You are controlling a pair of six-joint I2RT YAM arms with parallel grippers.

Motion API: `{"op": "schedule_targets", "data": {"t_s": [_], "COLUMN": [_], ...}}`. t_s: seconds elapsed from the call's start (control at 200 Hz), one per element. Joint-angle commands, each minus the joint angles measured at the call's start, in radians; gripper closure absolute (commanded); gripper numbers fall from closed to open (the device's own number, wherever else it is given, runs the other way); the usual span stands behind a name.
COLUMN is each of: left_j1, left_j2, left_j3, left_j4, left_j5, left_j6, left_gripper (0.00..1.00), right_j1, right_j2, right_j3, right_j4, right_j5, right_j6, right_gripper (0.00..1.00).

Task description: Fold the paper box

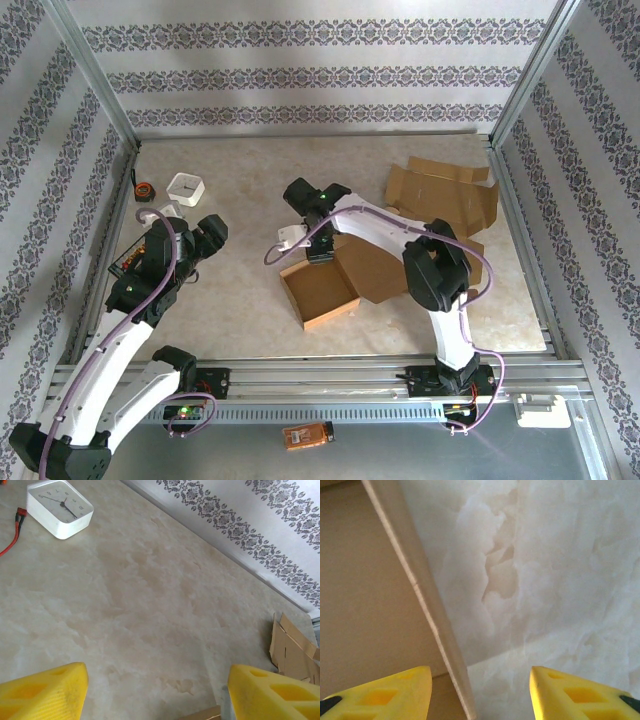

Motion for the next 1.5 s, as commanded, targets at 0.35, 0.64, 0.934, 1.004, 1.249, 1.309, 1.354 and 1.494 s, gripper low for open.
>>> {"op": "schedule_targets", "data": {"t_s": [0.35,0.64,0.934,1.004,1.249,1.309,1.354,1.494], "left_j1": [0.014,0.014,0.016,0.016,0.017,0.017,0.017,0.018], "left_j2": [-0.014,-0.035,-0.077,-0.089,-0.172,-0.192,-0.205,-0.217], "left_j3": [0.012,0.004,-0.02,-0.014,-0.001,-0.005,-0.009,-0.029], "left_j4": [-0.03,-0.039,-0.049,-0.069,-0.159,-0.177,-0.187,-0.182], "left_j5": [0.034,0.026,0.004,-0.004,-0.035,-0.043,-0.046,-0.047], "left_j6": [-0.015,-0.015,0.001,0.012,0.018,0.011,0.004,-0.01], "left_gripper": [0.26,0.26,0.26,0.26,0.25,0.25,0.25,0.25], "right_j1": [-0.006,0.012,0.072,0.096,0.173,0.195,0.21,0.243], "right_j2": [0.167,0.136,0.06,0.053,0.129,0.139,0.129,0.077], "right_j3": [0.1,0.037,-0.017,-0.033,-0.028,-0.05,-0.082,-0.205], "right_j4": [-0.07,-0.009,0.169,0.269,0.475,0.495,0.509,0.555], "right_j5": [-0.11,0.006,0.261,0.262,0.174,0.147,0.104,0.016], "right_j6": [-0.02,-0.103,-0.424,-0.526,-0.781,-0.811,-0.832,-0.866], "right_gripper": [0.68,0.81,0.88,0.9,0.9,0.87,0.85,0.81]}}
